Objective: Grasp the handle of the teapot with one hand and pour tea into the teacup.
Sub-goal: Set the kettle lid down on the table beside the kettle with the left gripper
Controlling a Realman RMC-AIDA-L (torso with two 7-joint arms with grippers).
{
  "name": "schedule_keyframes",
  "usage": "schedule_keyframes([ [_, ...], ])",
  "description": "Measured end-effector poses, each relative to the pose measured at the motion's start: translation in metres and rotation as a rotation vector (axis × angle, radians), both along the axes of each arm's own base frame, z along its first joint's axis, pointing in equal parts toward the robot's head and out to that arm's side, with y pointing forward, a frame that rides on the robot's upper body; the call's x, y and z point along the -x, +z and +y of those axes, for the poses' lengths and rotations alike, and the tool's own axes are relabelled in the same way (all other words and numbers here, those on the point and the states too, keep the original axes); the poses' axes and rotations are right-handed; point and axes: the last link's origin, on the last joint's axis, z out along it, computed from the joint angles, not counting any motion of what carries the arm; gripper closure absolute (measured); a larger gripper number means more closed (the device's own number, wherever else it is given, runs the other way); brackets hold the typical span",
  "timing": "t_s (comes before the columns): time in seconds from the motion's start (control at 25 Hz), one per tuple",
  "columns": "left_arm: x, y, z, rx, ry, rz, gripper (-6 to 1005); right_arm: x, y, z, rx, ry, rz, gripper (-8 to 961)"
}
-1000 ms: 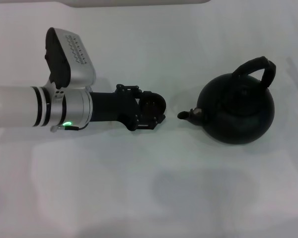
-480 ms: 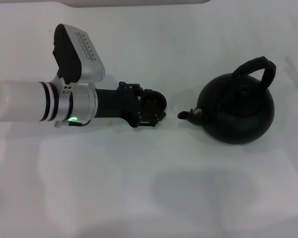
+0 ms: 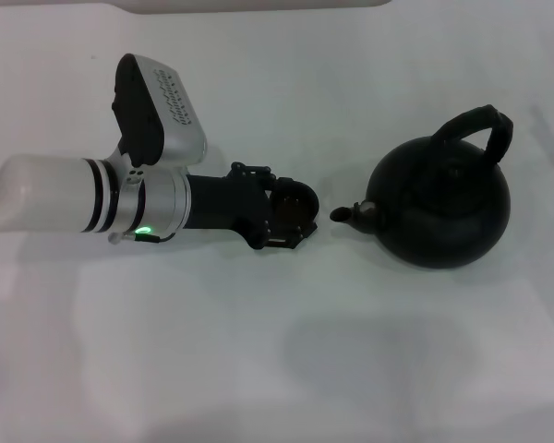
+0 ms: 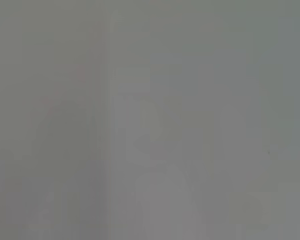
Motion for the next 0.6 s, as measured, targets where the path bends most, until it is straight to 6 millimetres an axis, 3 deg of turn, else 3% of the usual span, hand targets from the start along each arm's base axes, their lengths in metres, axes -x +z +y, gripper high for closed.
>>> schedule_keyframes([
  [0.6, -0.0023, 0.0017, 0.0003, 0.006, 0.009, -0.015, 267, 0.0005, 0.0003, 0.0005, -0.001, 0.003, 0.0, 142],
])
